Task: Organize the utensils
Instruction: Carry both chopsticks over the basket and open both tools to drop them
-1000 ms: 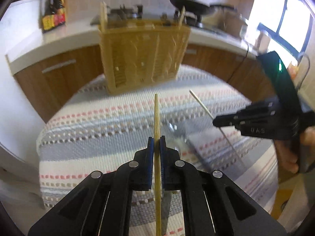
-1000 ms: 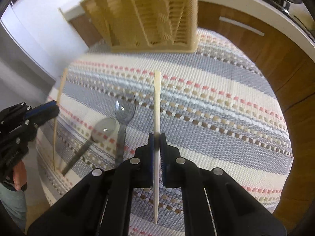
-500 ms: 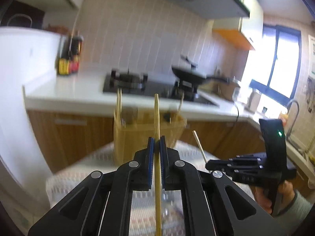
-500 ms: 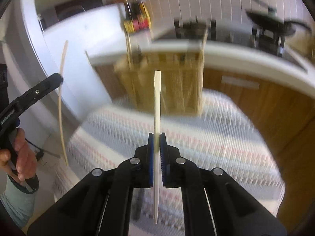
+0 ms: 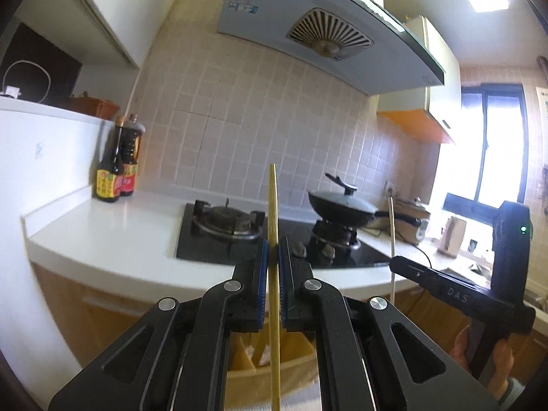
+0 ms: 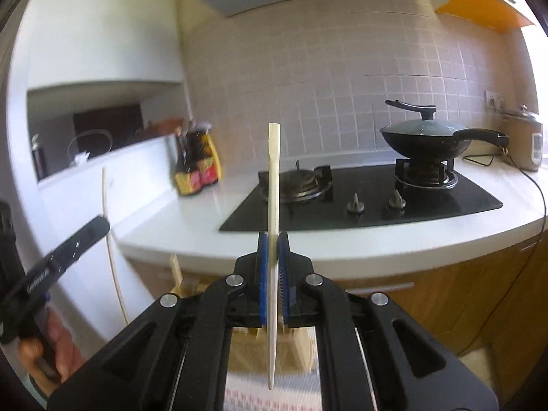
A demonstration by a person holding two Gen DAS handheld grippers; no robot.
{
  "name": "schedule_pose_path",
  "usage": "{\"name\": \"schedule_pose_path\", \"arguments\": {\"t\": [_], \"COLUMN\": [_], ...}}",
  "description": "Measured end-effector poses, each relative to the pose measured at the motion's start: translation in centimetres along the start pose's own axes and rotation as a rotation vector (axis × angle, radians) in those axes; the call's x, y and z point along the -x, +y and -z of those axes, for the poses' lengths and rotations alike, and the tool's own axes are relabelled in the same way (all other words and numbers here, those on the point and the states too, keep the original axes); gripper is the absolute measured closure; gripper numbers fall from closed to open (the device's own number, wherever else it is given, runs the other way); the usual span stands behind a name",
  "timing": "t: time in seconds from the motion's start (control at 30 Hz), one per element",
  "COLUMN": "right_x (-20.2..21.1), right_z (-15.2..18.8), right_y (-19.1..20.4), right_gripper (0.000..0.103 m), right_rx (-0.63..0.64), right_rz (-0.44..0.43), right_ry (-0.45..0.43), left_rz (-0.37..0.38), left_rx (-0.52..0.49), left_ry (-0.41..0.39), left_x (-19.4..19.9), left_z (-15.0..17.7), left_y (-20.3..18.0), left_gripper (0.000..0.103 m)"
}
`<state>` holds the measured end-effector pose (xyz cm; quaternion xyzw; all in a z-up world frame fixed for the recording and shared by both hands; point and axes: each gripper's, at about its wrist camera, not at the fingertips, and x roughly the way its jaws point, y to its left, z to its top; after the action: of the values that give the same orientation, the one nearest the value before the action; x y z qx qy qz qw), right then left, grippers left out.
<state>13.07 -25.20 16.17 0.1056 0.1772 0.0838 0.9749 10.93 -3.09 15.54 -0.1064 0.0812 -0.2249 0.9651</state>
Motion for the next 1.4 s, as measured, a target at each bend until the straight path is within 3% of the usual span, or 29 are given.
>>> {"name": "schedule_pose_path", "arguments": {"t": [0.2,0.73,1.0,1.17,1.4], "right_x": [-3.2,-7.6,-6.9,-5.1,-2.0], "right_z": [-0.7,3.2,5.6,6.8,7.5], "right_y": [-0.6,0.0,-0.1,0.1,0.3], "right_gripper": [0.098,0.098,0.098,0.096,0.09], "right_rx": [-0.028,0.0,-0.001,0.018,0.025], "right_rz": [0.027,0.099,0.047,0.036,-0.004], "right_ry": [-0.062,-0.14,-0.151,-0.117,-0.047], "left_rz": [-0.011,-0.104,-0.11,-0.099,-0.075], "left_rx": [-0.004,-0.009,-0.028,-0.007,-0.022], "left_ry": [-0.03,-0.083,-0.058,-0.029,-0.007], "left_x": [-2.4,-5.8,-5.3,-3.9,0.0], "left_z": [-0.3,2.9,4.5,4.9,4.7], "left_y": [0.8,3.9,4.2,4.7,4.4], "left_gripper": [0.099,0.099,0.098,0.076,0.065]}}
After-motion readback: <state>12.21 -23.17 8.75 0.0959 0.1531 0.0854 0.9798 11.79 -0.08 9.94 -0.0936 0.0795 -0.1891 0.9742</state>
